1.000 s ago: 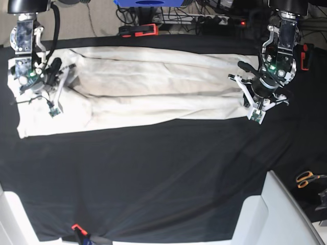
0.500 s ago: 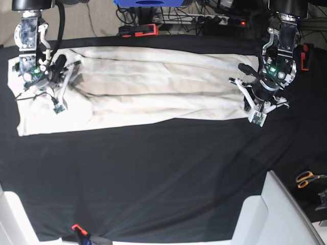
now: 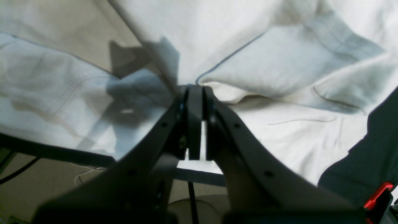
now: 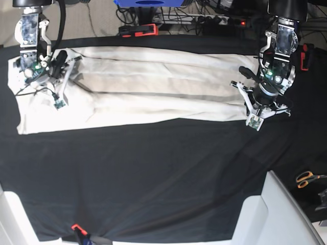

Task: Fold the T-shirt properly
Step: 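Hold the folded strip's ends with both grippers and smooth it flat, then open both grippers and regrasp the strip's two ends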

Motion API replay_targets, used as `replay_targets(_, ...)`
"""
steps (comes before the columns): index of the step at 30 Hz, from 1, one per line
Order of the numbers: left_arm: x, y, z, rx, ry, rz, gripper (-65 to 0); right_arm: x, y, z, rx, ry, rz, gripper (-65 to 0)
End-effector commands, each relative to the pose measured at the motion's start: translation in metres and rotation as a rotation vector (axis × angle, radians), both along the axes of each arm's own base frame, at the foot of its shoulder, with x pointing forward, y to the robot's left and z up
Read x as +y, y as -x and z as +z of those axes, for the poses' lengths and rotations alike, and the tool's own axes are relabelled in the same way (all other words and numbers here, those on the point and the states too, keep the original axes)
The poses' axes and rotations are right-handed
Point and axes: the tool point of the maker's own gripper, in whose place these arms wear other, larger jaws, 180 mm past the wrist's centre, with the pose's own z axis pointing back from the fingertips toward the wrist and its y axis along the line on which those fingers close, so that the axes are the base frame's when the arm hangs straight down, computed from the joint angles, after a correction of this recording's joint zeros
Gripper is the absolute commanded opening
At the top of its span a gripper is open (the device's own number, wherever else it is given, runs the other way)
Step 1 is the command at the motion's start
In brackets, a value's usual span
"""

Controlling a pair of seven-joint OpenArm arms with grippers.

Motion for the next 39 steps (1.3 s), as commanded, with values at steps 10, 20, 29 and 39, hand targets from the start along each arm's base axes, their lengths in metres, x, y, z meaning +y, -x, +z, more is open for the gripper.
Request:
replay_targets(10, 0.005, -0.010, 0.013, -0.045, -0.018, -0.005, -65.0, -0.003, -0.016, 0.023, -0.062, 0.025, -0.001, -65.0)
replay_targets(20, 0.004, -0.008, 0.012, -0.042, -0.014, -0.006, -65.0, -0.006, -0.013, 0.020, -0.055, 0.010, -0.053, -59.6)
replay_targets(29, 0.007, -0.008, 0.014, -0.044, -0.023, -0.002, -65.0, -0.025, -0.010, 0.023, -0.078, 0.000, -0.169, -33.2)
replay_targets(39, -0.006, -0.011, 0.041, -0.116, -0.017, -0.038, -44.9, -0.040, -0.024, 0.053, -0.183, 0.007, -0.250, -33.0)
